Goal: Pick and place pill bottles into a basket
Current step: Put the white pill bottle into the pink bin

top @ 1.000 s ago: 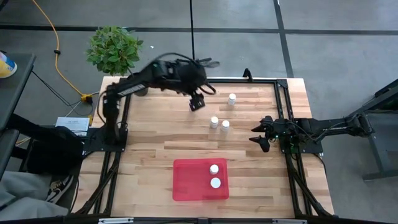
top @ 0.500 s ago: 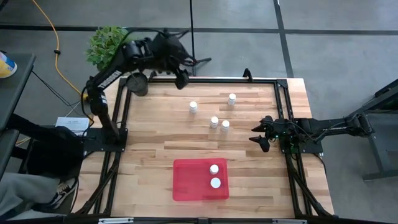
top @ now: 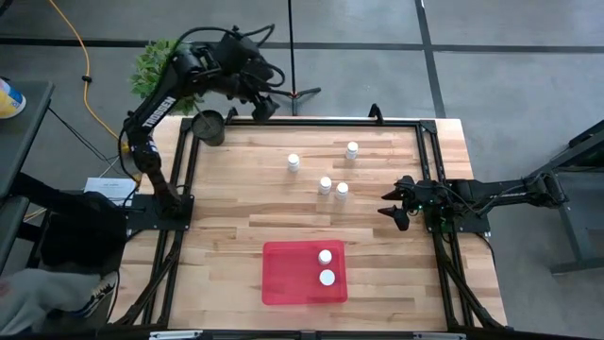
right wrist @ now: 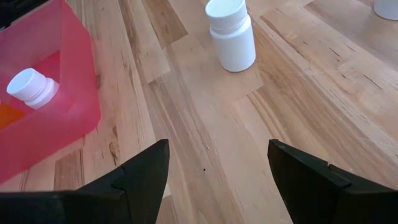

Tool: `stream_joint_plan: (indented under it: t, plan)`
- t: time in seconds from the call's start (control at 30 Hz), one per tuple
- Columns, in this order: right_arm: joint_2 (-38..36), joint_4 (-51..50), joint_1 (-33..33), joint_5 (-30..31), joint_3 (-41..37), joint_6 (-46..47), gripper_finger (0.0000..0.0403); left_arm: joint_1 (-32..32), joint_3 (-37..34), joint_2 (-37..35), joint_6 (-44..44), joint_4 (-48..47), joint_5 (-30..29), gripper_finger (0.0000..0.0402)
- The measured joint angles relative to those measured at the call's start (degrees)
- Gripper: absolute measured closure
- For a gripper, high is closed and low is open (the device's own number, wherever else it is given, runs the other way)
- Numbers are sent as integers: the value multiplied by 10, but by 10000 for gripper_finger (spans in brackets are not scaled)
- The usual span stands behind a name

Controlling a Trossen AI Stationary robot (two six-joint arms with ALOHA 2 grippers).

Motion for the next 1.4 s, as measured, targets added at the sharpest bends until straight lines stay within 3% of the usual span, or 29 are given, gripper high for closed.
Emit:
stream_joint_plan:
  t: [0.37, 0.9, 1.17, 1.4]
  plan:
    - [0, 0, 0, 8, 0, 0, 139, 38, -10, -39, 9, -3, 16, 82]
    - [0, 0, 0, 9, 0, 4, 139, 37, -305, -37, 29, 90, 40, 82]
    - [0, 0, 0, 9, 0, 3, 139, 27, -378, -37, 25, 182, 58, 82]
    - [0, 0, 0, 10, 0, 2, 139, -2, -428, -36, 40, 245, 32, 82]
